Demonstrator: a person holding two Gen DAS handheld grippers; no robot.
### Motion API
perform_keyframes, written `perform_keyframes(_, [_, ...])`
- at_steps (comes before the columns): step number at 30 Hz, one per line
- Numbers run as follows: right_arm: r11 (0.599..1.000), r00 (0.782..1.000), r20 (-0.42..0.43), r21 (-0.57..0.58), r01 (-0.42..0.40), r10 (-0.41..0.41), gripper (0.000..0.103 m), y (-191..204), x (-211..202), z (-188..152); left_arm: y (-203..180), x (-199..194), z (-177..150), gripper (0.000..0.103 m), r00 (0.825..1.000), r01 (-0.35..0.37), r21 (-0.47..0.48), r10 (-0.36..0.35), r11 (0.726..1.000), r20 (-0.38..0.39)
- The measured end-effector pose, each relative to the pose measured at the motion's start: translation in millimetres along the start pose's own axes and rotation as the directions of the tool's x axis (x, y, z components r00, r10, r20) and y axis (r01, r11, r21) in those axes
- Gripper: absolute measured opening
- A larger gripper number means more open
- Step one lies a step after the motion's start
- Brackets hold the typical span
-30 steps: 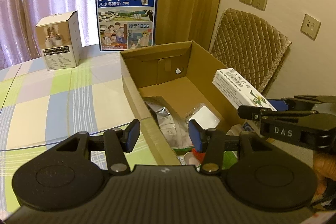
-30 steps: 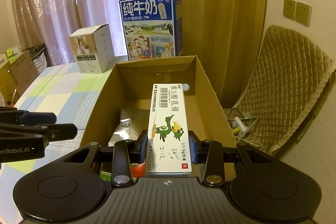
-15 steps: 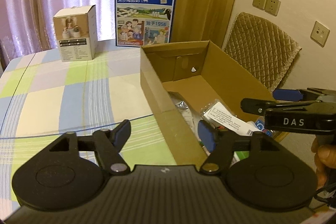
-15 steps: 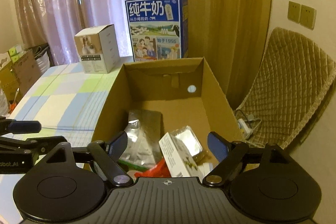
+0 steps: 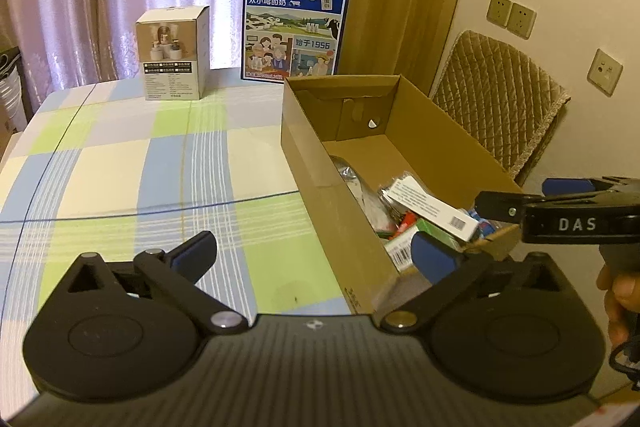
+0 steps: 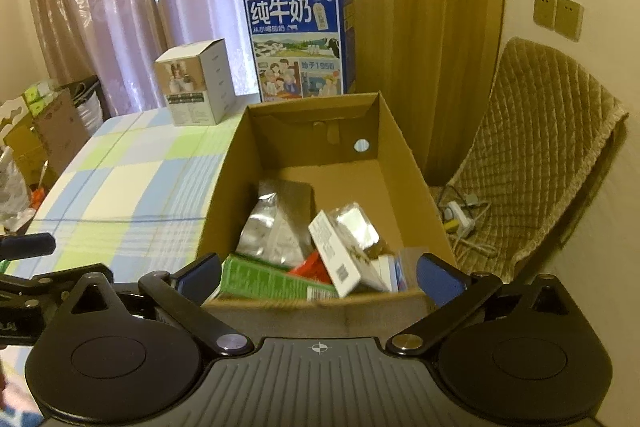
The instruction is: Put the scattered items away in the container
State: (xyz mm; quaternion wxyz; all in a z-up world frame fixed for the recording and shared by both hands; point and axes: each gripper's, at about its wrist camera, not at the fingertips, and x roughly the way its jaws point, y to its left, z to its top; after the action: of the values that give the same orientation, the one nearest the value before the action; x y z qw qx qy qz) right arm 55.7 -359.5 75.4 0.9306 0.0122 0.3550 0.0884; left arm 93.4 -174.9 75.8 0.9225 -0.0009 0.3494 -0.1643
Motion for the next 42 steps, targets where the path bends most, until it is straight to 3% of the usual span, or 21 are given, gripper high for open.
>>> perform_keyframes(17, [0.999, 0.999, -0.033, -0.011, 0.034, -0.035, 0.101, 21.6, -96.9, -27.0, -27.2, -82.3, -28.7, 0.102, 1.000, 0.003, -0.015, -0.003, 1.000, 0.008])
perform_keyframes(42, [0.999, 0.999, 0.005, -0.011, 0.045, -0.045, 0.101, 37.6, -153.4, -45.9, -53.7, -139.0, -41.4, 0.102, 0.997, -0.054, 0.005, 0.054, 0.999, 0.051])
